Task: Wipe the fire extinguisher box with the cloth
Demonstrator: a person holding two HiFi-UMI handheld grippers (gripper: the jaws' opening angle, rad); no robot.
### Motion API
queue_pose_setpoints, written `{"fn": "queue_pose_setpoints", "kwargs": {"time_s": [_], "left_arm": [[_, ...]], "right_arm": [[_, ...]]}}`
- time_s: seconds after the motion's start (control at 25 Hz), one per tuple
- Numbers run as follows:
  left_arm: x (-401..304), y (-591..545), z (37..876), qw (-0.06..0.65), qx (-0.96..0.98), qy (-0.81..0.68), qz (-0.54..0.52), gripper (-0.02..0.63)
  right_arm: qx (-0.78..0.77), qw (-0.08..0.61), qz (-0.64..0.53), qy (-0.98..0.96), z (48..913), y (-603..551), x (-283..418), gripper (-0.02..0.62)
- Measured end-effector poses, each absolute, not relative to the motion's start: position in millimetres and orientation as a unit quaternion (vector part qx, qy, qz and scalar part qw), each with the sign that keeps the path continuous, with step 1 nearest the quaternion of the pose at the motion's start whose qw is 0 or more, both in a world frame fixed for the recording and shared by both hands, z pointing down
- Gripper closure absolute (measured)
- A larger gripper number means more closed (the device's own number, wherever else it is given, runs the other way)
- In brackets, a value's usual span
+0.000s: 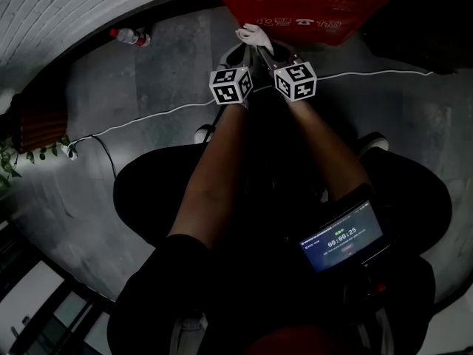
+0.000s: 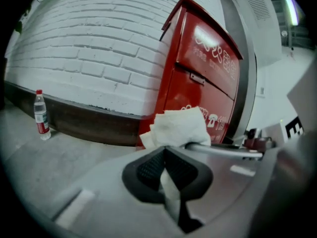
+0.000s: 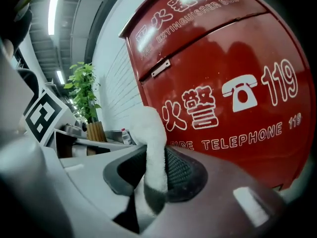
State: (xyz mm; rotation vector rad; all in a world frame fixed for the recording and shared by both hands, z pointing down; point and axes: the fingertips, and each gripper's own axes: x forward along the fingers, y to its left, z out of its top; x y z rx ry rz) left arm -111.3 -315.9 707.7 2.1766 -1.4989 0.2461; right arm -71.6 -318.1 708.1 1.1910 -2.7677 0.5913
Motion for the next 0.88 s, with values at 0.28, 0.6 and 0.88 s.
{"fn": "queue_pose_setpoints", "kwargs": {"time_s": [0.28, 0.6, 0.88], "left_arm": [[-103.9, -334.1, 736.1, 0.263, 0.793, -0.54, 0.102, 0.603], [-88.5, -338.1, 749.5, 0.272, 0.797, -0.527, 0.116, 0.603], [-78.8, -341.9, 755.9, 0.283, 0.786, -0.537, 0.116, 0.603]], "right_arm": [[0.427, 0.058, 0.209, -0.878, 746.3, -340.7, -63.1, 0.503], [0.452, 0.062, 0.232, -0.859, 762.6, -345.7, -51.3, 0.502], [0.454, 0.07, 0.236, -0.856, 767.7, -347.7, -42.1, 0.502]]}}
